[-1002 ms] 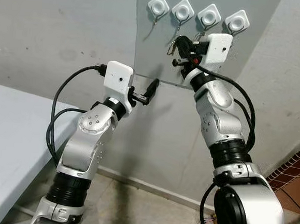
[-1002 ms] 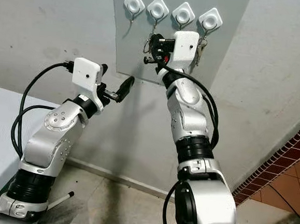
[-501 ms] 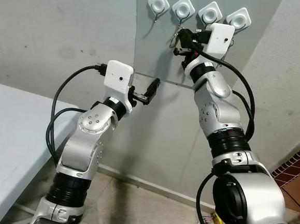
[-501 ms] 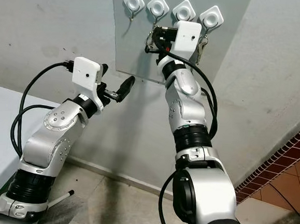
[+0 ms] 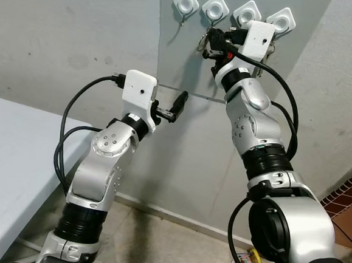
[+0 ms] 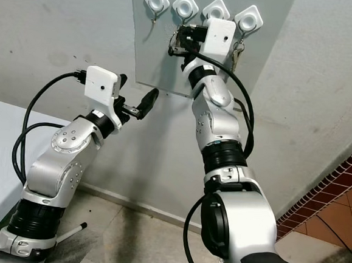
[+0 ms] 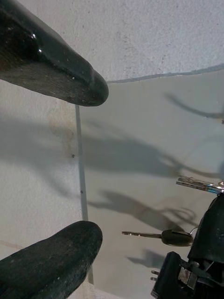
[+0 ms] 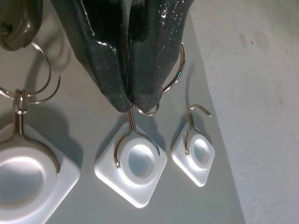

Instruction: Hang keys on a hook

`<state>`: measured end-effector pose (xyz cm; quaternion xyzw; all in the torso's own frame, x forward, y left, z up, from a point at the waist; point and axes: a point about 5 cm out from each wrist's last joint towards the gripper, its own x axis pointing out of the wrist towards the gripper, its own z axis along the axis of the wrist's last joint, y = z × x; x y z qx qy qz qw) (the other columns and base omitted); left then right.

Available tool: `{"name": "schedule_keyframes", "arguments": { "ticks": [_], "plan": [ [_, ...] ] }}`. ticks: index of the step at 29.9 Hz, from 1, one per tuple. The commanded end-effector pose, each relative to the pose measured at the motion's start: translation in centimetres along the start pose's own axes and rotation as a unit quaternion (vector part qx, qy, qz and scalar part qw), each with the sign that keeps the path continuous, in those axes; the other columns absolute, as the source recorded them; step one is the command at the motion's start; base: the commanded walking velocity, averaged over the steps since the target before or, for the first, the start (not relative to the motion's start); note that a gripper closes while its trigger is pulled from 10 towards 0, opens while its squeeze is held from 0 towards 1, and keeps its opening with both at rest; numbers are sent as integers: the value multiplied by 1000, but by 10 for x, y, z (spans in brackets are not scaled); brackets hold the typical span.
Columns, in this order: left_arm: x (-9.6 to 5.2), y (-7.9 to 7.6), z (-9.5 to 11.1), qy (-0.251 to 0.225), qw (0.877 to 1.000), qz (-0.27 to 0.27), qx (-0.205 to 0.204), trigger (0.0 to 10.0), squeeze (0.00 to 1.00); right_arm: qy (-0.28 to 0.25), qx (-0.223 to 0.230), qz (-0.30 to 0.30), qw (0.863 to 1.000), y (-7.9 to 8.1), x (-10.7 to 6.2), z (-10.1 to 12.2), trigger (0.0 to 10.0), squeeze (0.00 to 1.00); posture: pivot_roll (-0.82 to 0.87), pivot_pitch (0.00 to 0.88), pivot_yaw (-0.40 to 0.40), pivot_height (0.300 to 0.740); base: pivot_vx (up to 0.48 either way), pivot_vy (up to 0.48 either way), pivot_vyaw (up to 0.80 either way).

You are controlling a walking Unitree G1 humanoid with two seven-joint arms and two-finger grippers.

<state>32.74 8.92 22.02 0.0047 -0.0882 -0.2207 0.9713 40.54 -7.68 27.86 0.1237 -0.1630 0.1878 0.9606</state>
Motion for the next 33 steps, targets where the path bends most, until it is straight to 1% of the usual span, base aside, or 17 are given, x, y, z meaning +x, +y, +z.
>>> {"name": "schedule_keyframes", "arguments": {
  "ticks": [1, 16, 33],
  "plan": [
    [0, -2, 5, -6, 1000, -5, 3, 10000, 0, -16, -1, 6, 1000, 4, 5, 10, 10000, 0, 9, 36, -20, 732, 0, 0, 0],
    [0, -2, 5, -4, 1000, -3, -3, 10000, 0, -12, 12, -12, 1000, 3, 11, 15, 10000, 0, 9, 43, -22, 732, 0, 0, 0],
    [0, -2, 6, -5, 1000, 1, -12, 10000, 0, 33, 61, -45, 997, 3, 14, 12, 10000, 0, 6, 47, -24, 732, 0, 0, 0]
  ]
}}
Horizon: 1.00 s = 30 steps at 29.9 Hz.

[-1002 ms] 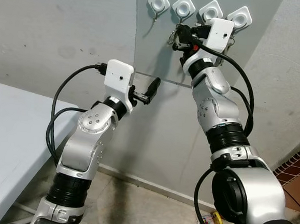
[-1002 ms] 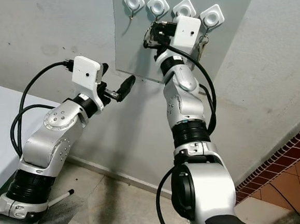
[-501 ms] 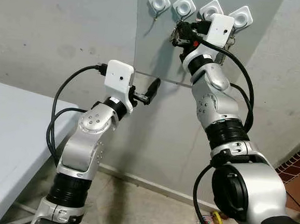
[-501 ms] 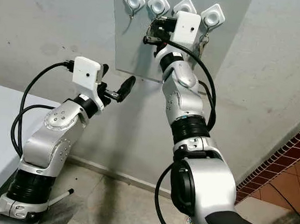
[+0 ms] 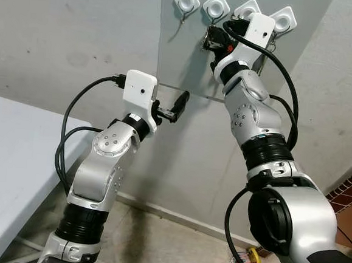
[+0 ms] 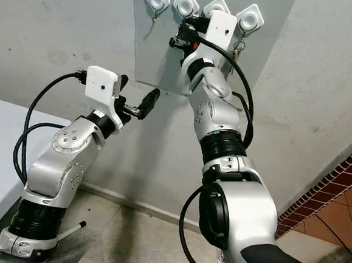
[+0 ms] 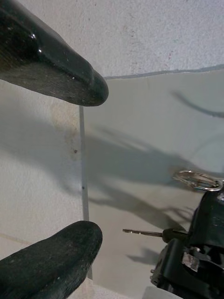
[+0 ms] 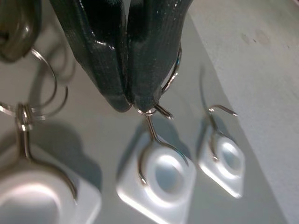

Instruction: Hang keys on a hook

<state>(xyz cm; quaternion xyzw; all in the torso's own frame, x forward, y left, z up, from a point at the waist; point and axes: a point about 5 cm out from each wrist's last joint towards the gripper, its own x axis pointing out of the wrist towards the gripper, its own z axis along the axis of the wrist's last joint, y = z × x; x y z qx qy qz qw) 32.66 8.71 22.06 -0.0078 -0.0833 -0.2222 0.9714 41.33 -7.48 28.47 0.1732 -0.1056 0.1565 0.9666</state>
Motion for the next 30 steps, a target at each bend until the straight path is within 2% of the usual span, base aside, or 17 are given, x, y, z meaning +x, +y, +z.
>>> {"name": "schedule_keyframes", "arguments": {
  "ticks": [1, 5, 6, 7, 8, 10, 11, 18, 21, 26, 30],
  "plan": [
    [0, 1, 6, -7, 1000, 2, 1, 10000, 0, -9, 10, 3, 1000, 4, 3, 9, 10000, 0, 7, 49, -24, 732, 0, 0, 0],
    [0, 1, 6, -7, 1000, 5, 0, 10000, 0, -15, 28, 13, 999, 3, -1, 5, 10000, 0, 9, 49, -24, 732, 0, 0, 0],
    [0, 2, 6, -7, 1000, 5, 0, 10000, 0, -18, 32, 10, 999, 1, -1, 5, 10000, 776, 9, 48, -23, 732, 0, 0, 0],
    [0, 2, 6, -7, 1000, 6, 0, 10000, 0, -19, 33, 7, 999, 0, -2, 5, 10000, 776, 9, 48, -23, 732, 0, 0, 0],
    [-1, 2, 6, -7, 1000, 7, 0, 10000, 0, -21, 37, 3, 999, -1, -3, 4, 10000, 1000, 9, 46, -23, 732, 0, 0, 0],
    [-1, 2, 6, -6, 1000, 9, 1, 10000, 0, -32, 25, 10, 999, -2, -5, 3, 10000, 1000, 8, 45, -23, 732, 0, 0, 0],
    [-1, 2, 5, -6, 1000, 10, 1, 10000, 0, -60, -3, 20, 998, -3, -10, 3, 10000, 1000, 8, 43, -22, 732, 0, 0, 0],
    [-3, 2, -4, 9, 999, 28, 20, 10000, 0, -84, -12, 46, 995, -7, -26, -11, 10000, 1000, 16, 29, -24, 732, 0, 0, 0],
    [-7, 5, -16, 26, 999, 45, 15, 10000, 0, -63, -38, 64, 995, -15, -49, -43, 10000, 1000, 20, 18, -22, 732, 0, 0, 0],
    [-16, 11, -39, 60, 995, 74, 11, 10000, 0, -15, -44, 73, 996, -28, -79, -82, 10000, 1000, 15, 10, -17, 732, 0, 0, 0],
    [-25, 18, -69, 94, 991, 96, 25, 10000, 0, 23, -52, 35, 998, -45, -103, -110, 10000, 1000, 10, 0, -13, 732, 0, 0, 0]
  ]
}}
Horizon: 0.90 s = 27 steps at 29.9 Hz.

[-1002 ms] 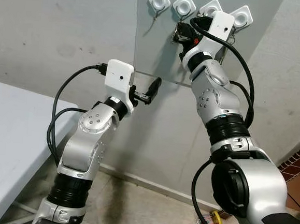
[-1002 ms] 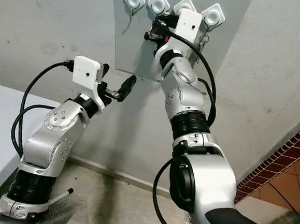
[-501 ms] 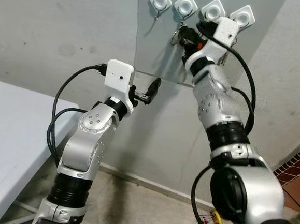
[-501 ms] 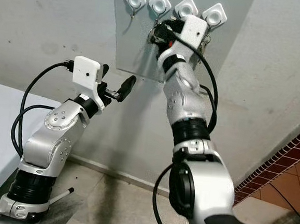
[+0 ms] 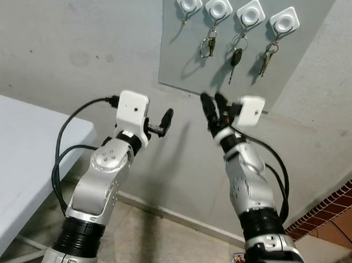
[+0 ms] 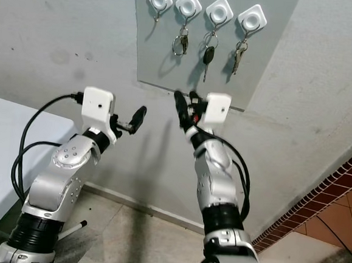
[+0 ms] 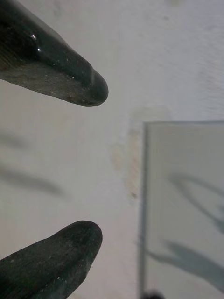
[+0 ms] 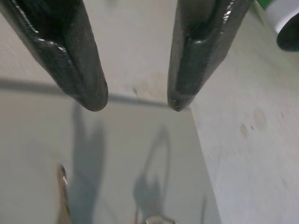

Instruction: Hang keys on a hook

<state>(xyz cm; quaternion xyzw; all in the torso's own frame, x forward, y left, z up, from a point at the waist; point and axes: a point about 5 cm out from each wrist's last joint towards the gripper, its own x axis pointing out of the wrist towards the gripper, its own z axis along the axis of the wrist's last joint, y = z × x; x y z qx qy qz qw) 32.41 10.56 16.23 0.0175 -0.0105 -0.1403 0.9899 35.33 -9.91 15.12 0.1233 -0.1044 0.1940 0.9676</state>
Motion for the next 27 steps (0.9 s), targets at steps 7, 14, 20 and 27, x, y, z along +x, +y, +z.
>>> {"name": "schedule_keyframes", "arguments": {
  "ticks": [7, 14, 20, 27],
  "plan": [
    [-23, 26, -93, 105, 991, 80, 20, 10000, 0, 112, -29, -63, 991, -25, -62, -68, 10000, 1000, -18, 0, 9, 732, 0, 0, 0],
    [-61, 27, -161, 202, 977, 62, 20, 10000, 0, 246, -38, -151, 957, -52, -135, -118, 10000, 1000, -33, 0, 22, 732, 0, 0, 0],
    [-97, 20, -204, 313, 948, 55, 1, 10000, 0, 375, -43, -200, 904, -61, -201, -149, 10000, 1000, -42, 0, 31, 732, 0, 0, 0],
    [-133, 12, -231, 396, 917, 56, -10, 10000, 0, 460, -13, -268, 846, -60, -260, -166, 10000, 1000, -47, 0, 35, 732, 0, 0, 0]
  ]
}}
